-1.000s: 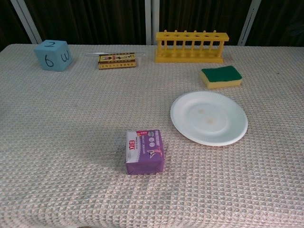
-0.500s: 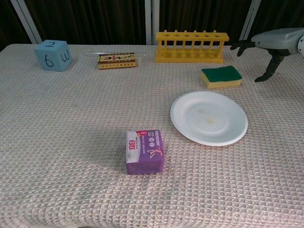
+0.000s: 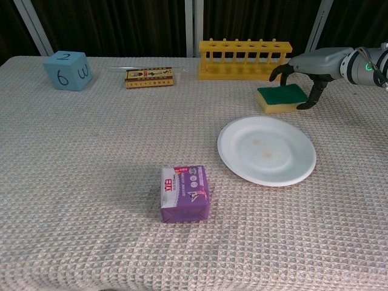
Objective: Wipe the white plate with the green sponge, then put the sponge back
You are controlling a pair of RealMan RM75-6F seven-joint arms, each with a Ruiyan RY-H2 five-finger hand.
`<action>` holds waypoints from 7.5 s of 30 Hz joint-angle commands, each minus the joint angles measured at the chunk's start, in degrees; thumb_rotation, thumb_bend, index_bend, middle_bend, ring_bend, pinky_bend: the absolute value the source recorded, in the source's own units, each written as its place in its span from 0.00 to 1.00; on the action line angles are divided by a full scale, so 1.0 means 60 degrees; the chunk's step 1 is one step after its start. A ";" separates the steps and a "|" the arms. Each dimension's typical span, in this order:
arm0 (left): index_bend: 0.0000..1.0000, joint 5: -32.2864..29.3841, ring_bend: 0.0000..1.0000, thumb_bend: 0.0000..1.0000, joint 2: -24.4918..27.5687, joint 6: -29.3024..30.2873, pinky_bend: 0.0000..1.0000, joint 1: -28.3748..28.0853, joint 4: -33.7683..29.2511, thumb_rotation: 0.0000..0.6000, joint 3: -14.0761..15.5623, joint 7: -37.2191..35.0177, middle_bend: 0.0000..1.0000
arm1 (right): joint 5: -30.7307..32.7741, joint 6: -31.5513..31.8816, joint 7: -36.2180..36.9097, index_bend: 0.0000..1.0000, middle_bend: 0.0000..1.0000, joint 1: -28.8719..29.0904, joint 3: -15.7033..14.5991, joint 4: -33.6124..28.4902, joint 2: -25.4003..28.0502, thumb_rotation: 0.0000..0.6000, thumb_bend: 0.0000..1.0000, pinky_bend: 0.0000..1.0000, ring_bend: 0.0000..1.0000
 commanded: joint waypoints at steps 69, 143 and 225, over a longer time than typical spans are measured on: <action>0.15 0.0396 0.10 0.09 -0.0598 0.0352 0.15 0.0308 0.1358 1.00 0.0105 -0.1266 0.09 | -0.1953 0.2705 -0.7615 0.58 0.48 -0.0516 -0.1439 -0.5116 0.1689 1.00 0.44 0.19 0.38; 0.15 0.0603 0.10 0.09 -0.0748 0.0555 0.15 0.0404 0.1653 1.00 0.0073 -0.1579 0.09 | -0.2674 0.3264 -0.8571 0.65 0.54 -0.0573 -0.1746 -0.4196 0.0888 1.00 0.44 0.21 0.45; 0.15 0.0953 0.10 0.09 -0.0373 0.0573 0.15 0.0050 0.1019 1.00 -0.0167 -0.1219 0.09 | 0.2460 0.4555 -0.6968 0.00 0.08 -0.2836 0.0353 -0.8534 0.4266 1.00 0.07 0.00 0.00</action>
